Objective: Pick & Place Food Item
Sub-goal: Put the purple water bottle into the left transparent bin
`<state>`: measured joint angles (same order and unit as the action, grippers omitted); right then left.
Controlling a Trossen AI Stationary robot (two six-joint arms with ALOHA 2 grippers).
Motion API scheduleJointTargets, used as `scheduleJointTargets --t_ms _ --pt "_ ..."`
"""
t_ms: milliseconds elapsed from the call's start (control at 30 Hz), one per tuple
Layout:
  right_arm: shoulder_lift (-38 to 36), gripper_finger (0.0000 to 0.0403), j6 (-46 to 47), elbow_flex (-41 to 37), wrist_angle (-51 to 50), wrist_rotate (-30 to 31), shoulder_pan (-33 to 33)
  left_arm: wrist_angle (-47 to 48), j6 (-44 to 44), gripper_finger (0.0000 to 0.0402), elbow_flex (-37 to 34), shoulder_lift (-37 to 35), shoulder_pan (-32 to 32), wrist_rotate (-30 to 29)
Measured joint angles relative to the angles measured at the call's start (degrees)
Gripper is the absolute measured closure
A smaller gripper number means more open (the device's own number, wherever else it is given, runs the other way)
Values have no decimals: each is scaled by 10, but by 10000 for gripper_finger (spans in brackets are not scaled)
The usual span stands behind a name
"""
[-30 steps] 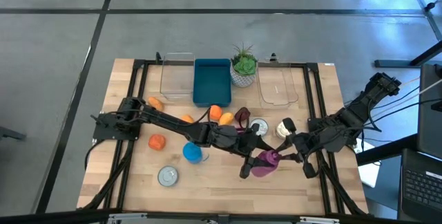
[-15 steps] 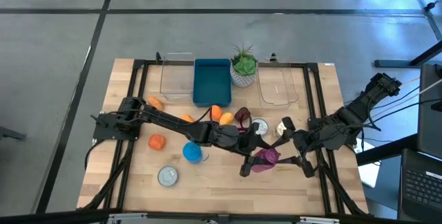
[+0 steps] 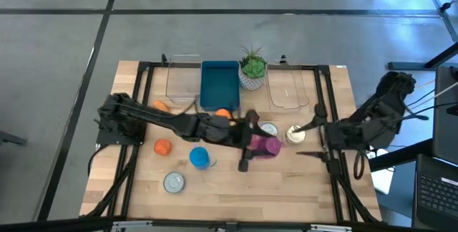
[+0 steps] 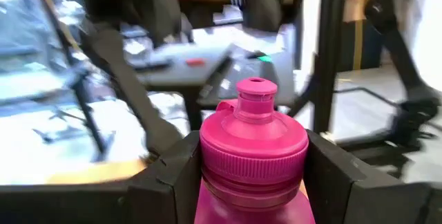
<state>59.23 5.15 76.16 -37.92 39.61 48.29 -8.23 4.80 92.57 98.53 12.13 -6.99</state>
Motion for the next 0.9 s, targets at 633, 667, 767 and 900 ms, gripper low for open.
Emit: scheduleJointTargets --t_ms 633,667,767,900 --pt "-29 124 138 10 -205 154 86 219 89 219 -14 -190 -32 -201" --pt "-29 124 145 10 -207 160 90 221 85 219 -23 -200 -42 -189" --pt "-32 124 166 -5 -208 190 108 220 67 219 -57 -229 -77 -138" --pt "-49 124 215 -37 -207 213 131 185 40 219 -122 -277 -123 -70"
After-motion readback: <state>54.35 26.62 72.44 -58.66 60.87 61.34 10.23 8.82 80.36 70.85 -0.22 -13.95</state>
